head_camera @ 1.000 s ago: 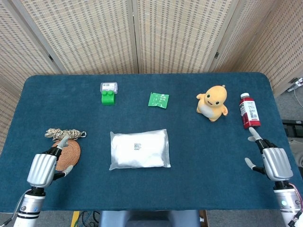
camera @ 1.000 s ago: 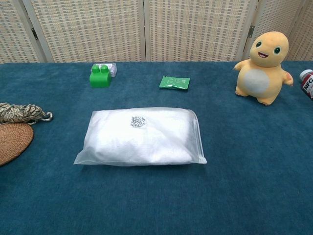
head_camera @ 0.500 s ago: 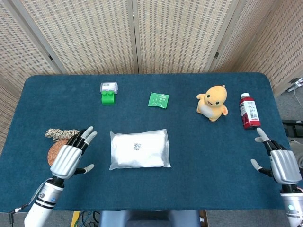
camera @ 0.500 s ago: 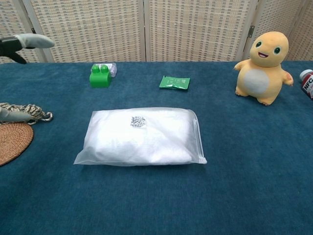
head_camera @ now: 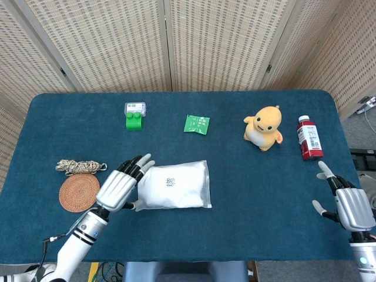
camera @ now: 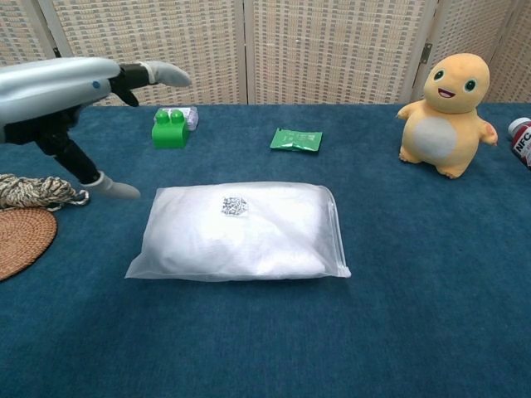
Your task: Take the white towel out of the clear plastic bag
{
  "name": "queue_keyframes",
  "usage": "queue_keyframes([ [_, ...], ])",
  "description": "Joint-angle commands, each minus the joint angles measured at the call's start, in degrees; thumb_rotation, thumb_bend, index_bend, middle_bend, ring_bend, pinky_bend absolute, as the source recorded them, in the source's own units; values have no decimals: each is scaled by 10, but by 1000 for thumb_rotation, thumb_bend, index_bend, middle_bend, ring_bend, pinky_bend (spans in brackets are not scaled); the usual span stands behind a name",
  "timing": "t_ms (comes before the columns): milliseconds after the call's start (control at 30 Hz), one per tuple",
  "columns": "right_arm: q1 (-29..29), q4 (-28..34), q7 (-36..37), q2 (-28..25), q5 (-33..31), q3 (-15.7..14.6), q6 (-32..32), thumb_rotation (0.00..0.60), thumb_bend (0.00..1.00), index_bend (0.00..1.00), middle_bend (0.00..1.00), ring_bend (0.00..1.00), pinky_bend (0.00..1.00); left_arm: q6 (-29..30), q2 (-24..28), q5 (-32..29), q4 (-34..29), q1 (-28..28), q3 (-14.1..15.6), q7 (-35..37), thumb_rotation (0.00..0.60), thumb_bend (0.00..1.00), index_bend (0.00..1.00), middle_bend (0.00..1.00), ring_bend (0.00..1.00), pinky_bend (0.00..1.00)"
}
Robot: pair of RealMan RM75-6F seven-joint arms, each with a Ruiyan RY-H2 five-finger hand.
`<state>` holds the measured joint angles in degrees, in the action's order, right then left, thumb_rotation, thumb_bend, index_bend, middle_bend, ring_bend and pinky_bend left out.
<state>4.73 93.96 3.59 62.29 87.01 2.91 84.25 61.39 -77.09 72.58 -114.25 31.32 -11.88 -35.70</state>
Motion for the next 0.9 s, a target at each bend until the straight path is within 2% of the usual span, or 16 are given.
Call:
queue_keyframes([
  [33,-1,1,0,-1,1,0,1,600,212,0,295,274,453,-13,-23,-30,10,24,-3,-17,600,0,0,0,0,139],
  [433,3,1,-7,-2,1,0,-7,600,211,0,295,274,453,-33,-89,-88,77,79,1,-24,600,0,0,0,0,139],
  [900,9,4,-16,4,0,-1,-18,600,211,0,295,273,453,-44,-98,-249,65,150,-1,-95,600,0,0,0,0,69],
])
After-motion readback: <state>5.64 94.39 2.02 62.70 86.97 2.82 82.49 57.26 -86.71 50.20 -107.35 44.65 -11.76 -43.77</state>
